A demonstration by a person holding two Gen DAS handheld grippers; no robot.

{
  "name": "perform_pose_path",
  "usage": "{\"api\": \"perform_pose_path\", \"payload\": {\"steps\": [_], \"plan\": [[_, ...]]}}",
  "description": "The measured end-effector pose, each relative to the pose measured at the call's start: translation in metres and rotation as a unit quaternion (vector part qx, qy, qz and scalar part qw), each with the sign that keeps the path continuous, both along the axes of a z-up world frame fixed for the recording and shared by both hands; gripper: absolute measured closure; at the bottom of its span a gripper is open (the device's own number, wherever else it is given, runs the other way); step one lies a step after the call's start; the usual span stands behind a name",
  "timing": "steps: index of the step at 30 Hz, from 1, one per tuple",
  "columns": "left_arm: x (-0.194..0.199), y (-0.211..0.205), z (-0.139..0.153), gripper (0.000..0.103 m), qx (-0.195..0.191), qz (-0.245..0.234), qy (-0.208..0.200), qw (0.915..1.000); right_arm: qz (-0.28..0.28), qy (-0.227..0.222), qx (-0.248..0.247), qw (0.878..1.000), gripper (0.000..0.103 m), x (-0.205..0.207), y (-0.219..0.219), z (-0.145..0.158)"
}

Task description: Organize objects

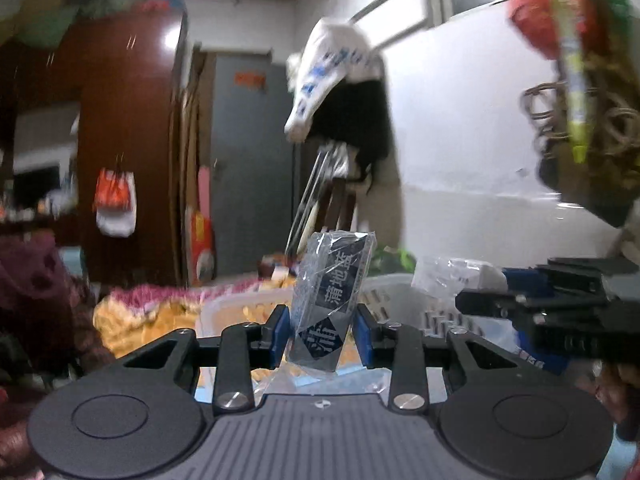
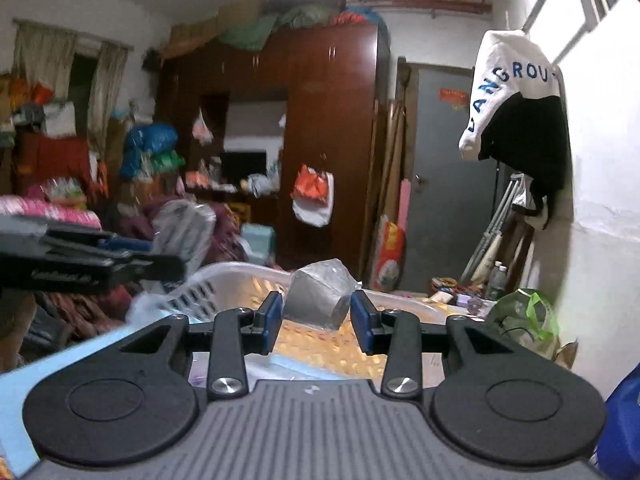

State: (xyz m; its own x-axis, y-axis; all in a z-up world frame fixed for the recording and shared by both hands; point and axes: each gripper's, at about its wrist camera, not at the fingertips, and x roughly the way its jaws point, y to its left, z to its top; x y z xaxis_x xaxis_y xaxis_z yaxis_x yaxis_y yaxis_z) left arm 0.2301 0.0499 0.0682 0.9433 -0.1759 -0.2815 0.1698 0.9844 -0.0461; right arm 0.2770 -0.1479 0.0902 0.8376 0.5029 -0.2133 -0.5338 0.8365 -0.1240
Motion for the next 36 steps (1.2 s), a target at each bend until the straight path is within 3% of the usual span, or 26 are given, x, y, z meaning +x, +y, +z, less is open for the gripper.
{"api": "perform_pose_path", "payload": {"steps": [1,3,4,5,7,10,13,19,25,36], "plan": [[0.011,-0.002,-0.002,0.059,0.005,0.003,0.015,0.9999,0.001,0.003,-0.007,1.0,0.059,0.006,0.005,-0.002],[0.021,-0.005,-0.007,0.043,0.019,0.019,0.02,0.9994,-0.013,0.017,-0.03,0.999,0.043,0.019,0.016,-0.005],[0.022,-0.006,-0.008,0.04,0.023,0.022,0.022,0.9993,-0.02,0.02,-0.034,0.999,0.031,0.019,0.016,-0.007],[0.018,-0.005,-0.009,0.04,0.019,0.021,0.022,0.9993,-0.022,0.021,-0.035,0.999,0.025,0.017,0.014,-0.008],[-0.006,-0.001,-0.009,0.04,0.012,0.007,-0.002,0.9999,-0.031,0.016,-0.022,0.999,0.021,0.002,0.002,-0.011],[-0.062,0.011,-0.019,0.026,0.003,0.007,-0.031,0.9995,-0.04,0.015,0.036,0.998,0.002,-0.038,-0.033,-0.025],[-0.107,0.021,-0.048,0.023,-0.011,0.016,-0.041,0.999,-0.043,0.04,0.065,0.996,0.002,-0.07,-0.055,-0.057],[-0.133,0.044,-0.096,0.023,-0.064,0.057,-0.004,0.9963,-0.029,0.094,0.09,0.991,0.012,-0.09,-0.057,-0.095],[-0.122,0.044,-0.108,0.023,-0.063,0.054,0.019,0.9963,-0.025,0.105,0.086,0.99,0.023,-0.078,-0.049,-0.094],[-0.102,0.023,-0.12,0.023,-0.013,0.071,0.052,0.996,-0.026,0.105,0.07,0.992,0.028,-0.089,-0.038,-0.109]]}}
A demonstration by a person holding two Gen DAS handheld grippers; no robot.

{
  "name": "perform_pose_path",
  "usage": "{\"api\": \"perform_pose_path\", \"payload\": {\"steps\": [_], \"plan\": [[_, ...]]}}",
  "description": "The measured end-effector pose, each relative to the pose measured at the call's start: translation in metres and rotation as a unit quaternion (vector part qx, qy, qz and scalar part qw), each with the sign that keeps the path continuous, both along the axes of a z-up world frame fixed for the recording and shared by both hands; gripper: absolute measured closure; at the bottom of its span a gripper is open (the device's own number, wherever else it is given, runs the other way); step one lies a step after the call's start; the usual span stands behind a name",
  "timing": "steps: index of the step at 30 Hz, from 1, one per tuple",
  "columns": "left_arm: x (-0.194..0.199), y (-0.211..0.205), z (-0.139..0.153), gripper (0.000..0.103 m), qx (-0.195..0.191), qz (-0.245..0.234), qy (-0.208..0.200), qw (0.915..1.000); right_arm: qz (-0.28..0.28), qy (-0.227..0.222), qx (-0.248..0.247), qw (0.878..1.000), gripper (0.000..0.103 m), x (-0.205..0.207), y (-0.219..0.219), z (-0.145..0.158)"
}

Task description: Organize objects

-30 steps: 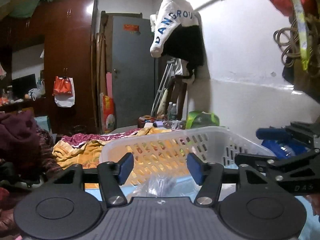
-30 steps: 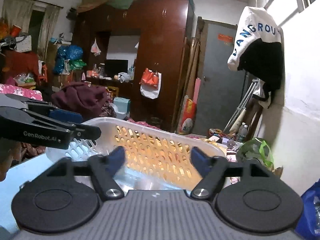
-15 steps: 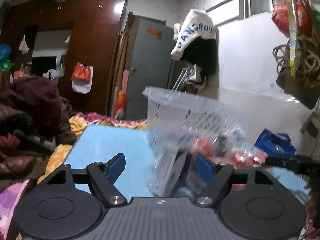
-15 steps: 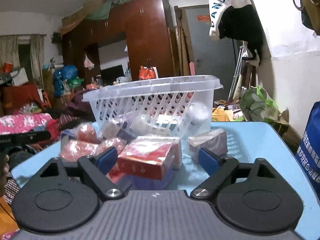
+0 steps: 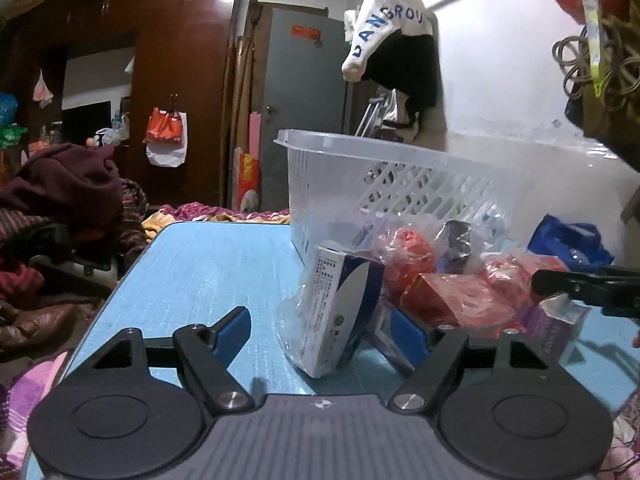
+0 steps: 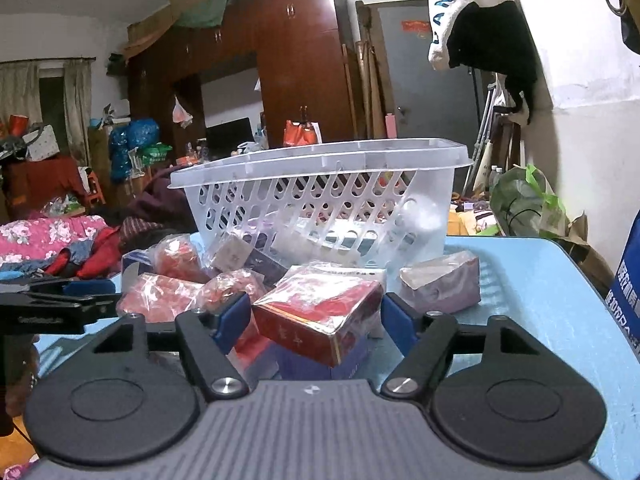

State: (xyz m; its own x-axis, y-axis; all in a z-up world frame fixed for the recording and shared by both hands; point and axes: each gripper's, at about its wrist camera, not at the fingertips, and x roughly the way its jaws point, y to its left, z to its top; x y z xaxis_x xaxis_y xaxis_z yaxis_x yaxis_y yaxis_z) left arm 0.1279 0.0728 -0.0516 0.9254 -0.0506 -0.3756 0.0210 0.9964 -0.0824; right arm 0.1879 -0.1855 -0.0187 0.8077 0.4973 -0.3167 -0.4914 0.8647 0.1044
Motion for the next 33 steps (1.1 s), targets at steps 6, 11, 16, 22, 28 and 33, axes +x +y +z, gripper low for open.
{"api": "perform_pose_path", "payload": {"steps": [6,11,16,22,28,33], "plan": [[0.011,-0.006,-0.003,0.026,0.015,0.005,0.014,0.9998,0.012,0.006,-0.002,1.0,0.027,0.005,-0.002,0.002],[0.015,-0.006,-0.004,0.052,0.015,0.002,0.027,0.9995,0.019,0.011,-0.005,1.0,0.03,0.009,-0.001,0.0],[-0.001,0.0,-0.002,0.053,0.001,0.008,-0.012,0.9999,0.002,-0.004,-0.002,1.0,0.031,0.002,-0.008,0.0],[-0.014,0.0,-0.002,0.053,-0.008,-0.002,-0.037,0.9993,-0.017,-0.016,0.029,0.999,0.032,-0.01,-0.027,0.002],[-0.024,-0.002,-0.004,0.053,-0.012,-0.012,-0.045,0.9988,-0.04,-0.01,0.027,0.999,0.032,-0.02,-0.048,-0.011],[-0.029,-0.002,0.0,0.053,-0.018,-0.021,-0.059,0.9979,-0.047,-0.022,0.032,0.998,0.033,-0.023,-0.055,-0.007]]}}
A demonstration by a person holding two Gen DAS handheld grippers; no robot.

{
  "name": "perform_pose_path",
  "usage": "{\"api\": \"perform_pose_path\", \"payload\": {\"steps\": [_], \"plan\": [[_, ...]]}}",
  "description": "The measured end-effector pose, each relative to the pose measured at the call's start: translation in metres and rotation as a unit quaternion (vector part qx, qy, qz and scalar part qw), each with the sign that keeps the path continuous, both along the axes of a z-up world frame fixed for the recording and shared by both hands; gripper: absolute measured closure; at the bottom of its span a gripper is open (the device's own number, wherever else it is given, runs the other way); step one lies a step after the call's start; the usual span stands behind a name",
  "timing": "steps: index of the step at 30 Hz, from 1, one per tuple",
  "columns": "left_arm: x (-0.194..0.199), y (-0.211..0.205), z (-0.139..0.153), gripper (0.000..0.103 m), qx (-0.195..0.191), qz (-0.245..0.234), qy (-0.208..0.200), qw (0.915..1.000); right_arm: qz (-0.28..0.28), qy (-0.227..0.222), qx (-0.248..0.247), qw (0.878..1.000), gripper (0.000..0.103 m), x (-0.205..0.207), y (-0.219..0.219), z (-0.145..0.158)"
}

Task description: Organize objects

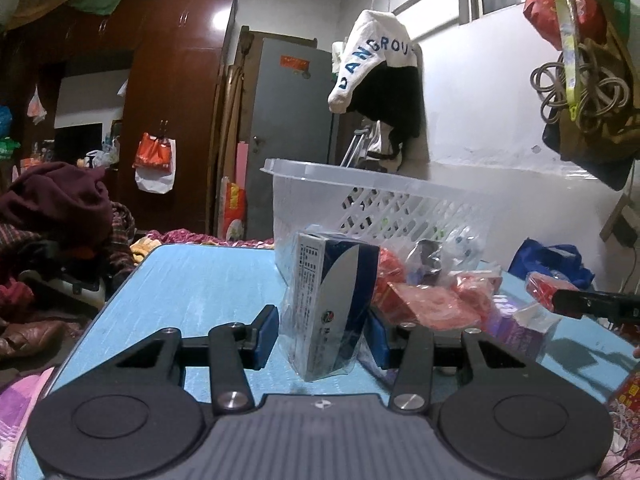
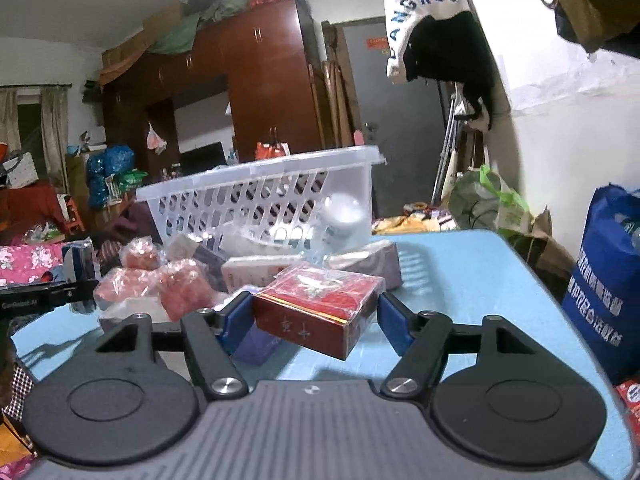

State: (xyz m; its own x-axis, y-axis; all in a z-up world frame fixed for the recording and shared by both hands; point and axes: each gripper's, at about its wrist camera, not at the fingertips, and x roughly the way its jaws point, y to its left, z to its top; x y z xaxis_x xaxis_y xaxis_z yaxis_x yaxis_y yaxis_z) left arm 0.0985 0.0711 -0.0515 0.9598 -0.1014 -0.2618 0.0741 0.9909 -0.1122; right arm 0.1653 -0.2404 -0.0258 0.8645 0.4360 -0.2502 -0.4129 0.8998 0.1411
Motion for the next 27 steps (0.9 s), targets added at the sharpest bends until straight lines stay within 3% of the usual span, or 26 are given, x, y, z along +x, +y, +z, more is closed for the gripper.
{"api": "perform_pose_path", "payload": {"steps": [7,10,12,15,17,19,21,25,27], "plan": [[-0.005,0.001,0.01,0.053,-0.015,-0.014,-0.017,0.9996,0.013,-0.012,0.006,1.0,0.033,-0.002,0.003,0.005],[0.011,0.0,0.042,0.053,-0.032,-0.062,-0.043,0.9966,0.07,-0.048,0.051,0.995,0.034,-0.001,0.005,0.032],[0.038,-0.005,0.076,0.053,-0.039,-0.088,-0.053,0.9939,0.082,-0.094,0.037,0.992,0.034,0.008,0.02,0.065],[0.097,-0.014,0.115,0.052,-0.046,-0.087,-0.02,0.9949,0.056,-0.127,-0.032,0.99,0.034,0.046,0.051,0.113],[0.14,-0.02,0.125,0.052,-0.042,-0.077,0.03,0.9957,0.055,-0.103,-0.056,0.992,0.034,0.083,0.065,0.13],[0.164,-0.021,0.126,0.049,-0.044,-0.063,0.047,0.9959,0.053,-0.088,-0.066,0.992,0.034,0.111,0.075,0.134],[0.182,-0.025,0.124,0.033,-0.035,-0.055,0.068,0.9956,0.05,-0.082,-0.093,0.991,0.033,0.128,0.084,0.129],[0.18,-0.022,0.122,0.029,-0.025,-0.035,0.077,0.9961,0.032,-0.072,-0.099,0.992,0.006,0.128,0.083,0.119],[0.147,-0.022,0.122,0.029,-0.014,-0.023,0.044,0.9987,0.034,-0.082,-0.065,0.994,0.0,0.105,0.06,0.118]]}}
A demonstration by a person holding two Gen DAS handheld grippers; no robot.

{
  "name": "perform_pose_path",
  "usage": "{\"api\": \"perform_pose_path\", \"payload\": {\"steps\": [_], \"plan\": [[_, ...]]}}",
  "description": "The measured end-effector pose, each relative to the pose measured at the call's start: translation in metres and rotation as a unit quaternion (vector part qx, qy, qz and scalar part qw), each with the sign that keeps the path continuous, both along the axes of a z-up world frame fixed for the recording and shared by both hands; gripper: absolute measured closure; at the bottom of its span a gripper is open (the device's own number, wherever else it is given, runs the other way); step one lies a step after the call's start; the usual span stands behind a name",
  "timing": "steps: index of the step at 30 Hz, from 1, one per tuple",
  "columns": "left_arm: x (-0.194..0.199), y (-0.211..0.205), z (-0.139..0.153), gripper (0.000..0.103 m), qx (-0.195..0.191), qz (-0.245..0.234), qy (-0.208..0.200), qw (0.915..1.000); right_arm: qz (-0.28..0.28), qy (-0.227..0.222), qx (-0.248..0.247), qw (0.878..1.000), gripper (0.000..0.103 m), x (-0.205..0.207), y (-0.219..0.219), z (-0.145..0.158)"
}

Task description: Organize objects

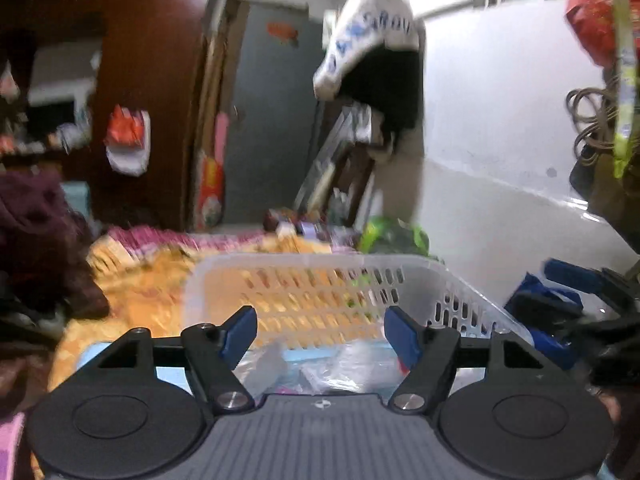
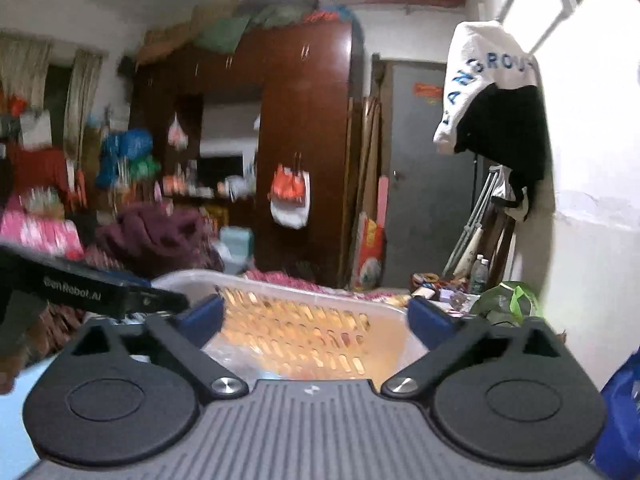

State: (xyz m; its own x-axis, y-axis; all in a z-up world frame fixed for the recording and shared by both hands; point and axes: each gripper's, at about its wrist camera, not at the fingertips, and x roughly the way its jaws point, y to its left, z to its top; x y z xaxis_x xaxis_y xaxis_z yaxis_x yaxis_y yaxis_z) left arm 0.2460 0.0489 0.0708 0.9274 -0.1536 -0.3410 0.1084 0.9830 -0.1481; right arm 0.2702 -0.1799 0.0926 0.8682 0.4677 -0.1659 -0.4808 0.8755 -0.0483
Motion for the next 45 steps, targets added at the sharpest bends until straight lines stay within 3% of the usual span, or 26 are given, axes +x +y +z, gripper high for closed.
{"api": "perform_pose_path", "payload": {"steps": [3,5,11,15,18,20,23,27,34,36,38,45], "plan": [[-0.065,-0.013,-0.015,0.021,0.021,-0.018,-0.041,0.9988,-0.004,0.003,0.029,1.0,0.0,-0.03,-0.035,-0.013],[-0.1,-0.026,-0.034,0.021,0.028,-0.035,-0.051,0.9977,-0.025,0.03,0.026,0.999,0.0,-0.031,-0.051,-0.03],[-0.156,-0.063,-0.079,0.021,0.02,-0.075,-0.029,0.9966,-0.07,0.14,-0.017,0.988,0.0,-0.007,-0.066,-0.09],[-0.16,-0.09,-0.094,0.021,0.062,-0.069,-0.025,0.9954,-0.069,0.148,0.005,0.987,0.0,-0.013,-0.071,-0.101],[-0.149,-0.1,-0.105,0.021,0.066,-0.061,0.002,0.9959,-0.063,0.145,0.026,0.987,0.0,-0.021,-0.082,-0.102],[-0.141,-0.104,-0.111,0.023,0.054,-0.071,0.013,0.996,-0.067,0.149,0.011,0.987,0.0,-0.019,-0.077,-0.102],[-0.135,-0.106,-0.119,0.052,0.056,-0.06,0.024,0.9963,-0.071,0.161,-0.036,0.984,0.0,-0.006,-0.063,-0.104],[-0.143,-0.1,-0.12,0.053,0.061,-0.063,0.014,0.9961,-0.07,0.176,-0.091,0.978,0.008,0.011,-0.045,-0.109],[-0.146,-0.091,-0.12,0.052,0.05,-0.073,0.009,0.9961,-0.035,0.169,-0.125,0.977,0.009,0.02,-0.029,-0.112],[-0.146,-0.089,-0.122,0.052,0.046,-0.078,0.012,0.9958,-0.026,0.169,-0.121,0.978,0.017,0.016,-0.03,-0.112],[-0.147,-0.088,-0.123,0.052,0.043,-0.081,0.012,0.9957,-0.011,0.176,-0.103,0.979,0.037,0.01,-0.034,-0.111],[-0.153,-0.082,-0.124,0.052,0.043,-0.088,0.004,0.9951,-0.013,0.162,-0.082,0.983,0.056,-0.003,-0.048,-0.107]]}}
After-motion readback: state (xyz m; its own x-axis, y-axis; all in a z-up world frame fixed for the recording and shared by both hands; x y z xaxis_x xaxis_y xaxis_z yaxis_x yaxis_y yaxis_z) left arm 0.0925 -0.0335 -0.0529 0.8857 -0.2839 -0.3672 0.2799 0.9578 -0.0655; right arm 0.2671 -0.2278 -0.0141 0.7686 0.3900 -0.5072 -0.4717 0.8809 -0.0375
